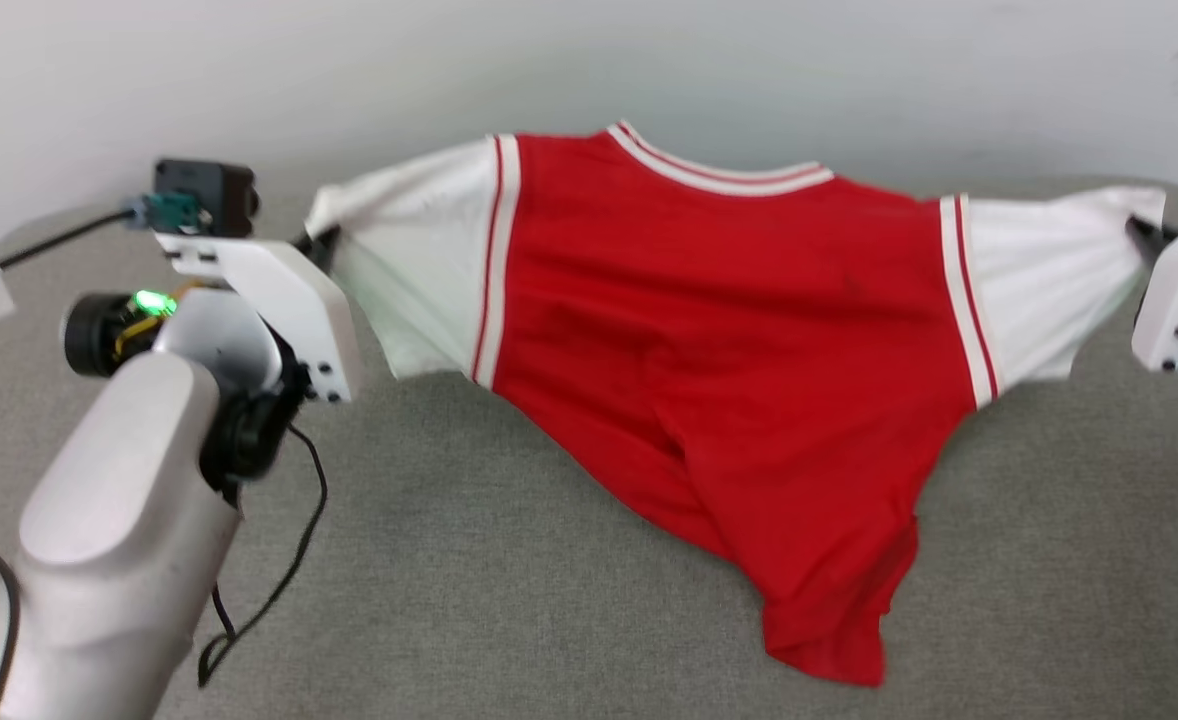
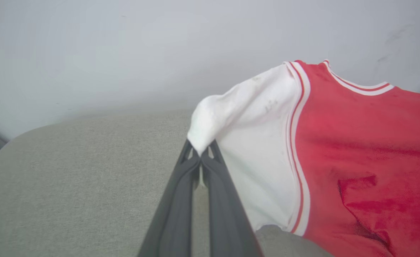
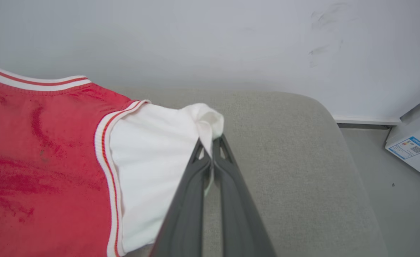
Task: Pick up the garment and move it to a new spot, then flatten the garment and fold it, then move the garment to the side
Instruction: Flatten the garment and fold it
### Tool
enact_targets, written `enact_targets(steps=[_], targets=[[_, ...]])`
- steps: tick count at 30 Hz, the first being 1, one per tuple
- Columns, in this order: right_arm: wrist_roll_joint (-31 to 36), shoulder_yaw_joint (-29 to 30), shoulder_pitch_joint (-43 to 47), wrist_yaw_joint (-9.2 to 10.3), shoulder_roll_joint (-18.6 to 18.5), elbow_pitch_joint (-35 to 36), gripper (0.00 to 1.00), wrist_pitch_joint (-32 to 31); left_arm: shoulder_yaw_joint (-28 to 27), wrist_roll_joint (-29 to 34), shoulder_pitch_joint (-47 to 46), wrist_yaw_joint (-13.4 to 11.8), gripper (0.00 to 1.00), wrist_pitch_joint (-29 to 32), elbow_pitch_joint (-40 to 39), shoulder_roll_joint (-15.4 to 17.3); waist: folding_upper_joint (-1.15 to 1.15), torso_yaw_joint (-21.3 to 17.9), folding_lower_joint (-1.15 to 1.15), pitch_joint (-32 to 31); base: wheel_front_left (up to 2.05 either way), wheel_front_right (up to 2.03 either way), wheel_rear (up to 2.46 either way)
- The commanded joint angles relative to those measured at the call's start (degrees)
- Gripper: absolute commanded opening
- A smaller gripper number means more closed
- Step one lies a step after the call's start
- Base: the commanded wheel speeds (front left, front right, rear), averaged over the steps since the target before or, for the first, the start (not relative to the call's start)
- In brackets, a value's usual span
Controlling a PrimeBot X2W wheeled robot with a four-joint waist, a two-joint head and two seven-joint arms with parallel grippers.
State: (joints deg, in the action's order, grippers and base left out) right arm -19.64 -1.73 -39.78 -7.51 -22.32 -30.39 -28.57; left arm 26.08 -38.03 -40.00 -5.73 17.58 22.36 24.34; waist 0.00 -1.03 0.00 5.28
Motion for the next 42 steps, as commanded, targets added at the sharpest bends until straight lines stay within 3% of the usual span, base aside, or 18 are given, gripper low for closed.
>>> enact_targets(steps=[1,6,13,28,33,42], targets=[[0.63,0.28,-2.47,0.03,0.72,-1.02,0.00,1.11,-0.49,0.29,-2.20,0.15,0.00,-1.25,1.63,-0.10,0.00,-0.44,0.00,-1.73,0.00,0.00,0.00],[2.57,0.39,-9.81,0.04,2.29,-3.25,0.00,5.42,-1.56,1.34,-9.68,1.01,0.00,-5.06,7.50,-1.15,0.00,-1.01,0.00,-0.50,0.00,0.00,0.00],[4.69,-1.05,-23.86,0.04,3.16,-5.99,0.00,12.82,-3.62,3.01,-24.33,1.46,0.00,-11.14,15.03,-2.16,0.00,-1.88,0.00,6.97,0.00,0.00,0.00],[4.11,-6.67,-50.41,0.04,1.02,-9.02,0.00,26.28,-5.96,5.87,-50.88,3.86,0.00,-24.84,21.50,-2.77,0.00,-2.44,0.00,20.20,0.00,0.00,0.00],[2.75,-9.82,-54.90,0.04,0.80,-10.81,0.00,28.01,-5.79,5.86,-54.97,5.03,0.00,-26.48,24.51,-3.19,0.00,-2.35,0.00,23.30,0.00,0.00,0.00],[0.42,-16.32,-52.57,0.04,2.59,-16.70,0.00,29.15,-5.35,3.70,-52.12,8.61,0.00,-27.76,32.65,-5.17,0.00,-1.68,0.00,27.30,0.00,0.00,0.00]])
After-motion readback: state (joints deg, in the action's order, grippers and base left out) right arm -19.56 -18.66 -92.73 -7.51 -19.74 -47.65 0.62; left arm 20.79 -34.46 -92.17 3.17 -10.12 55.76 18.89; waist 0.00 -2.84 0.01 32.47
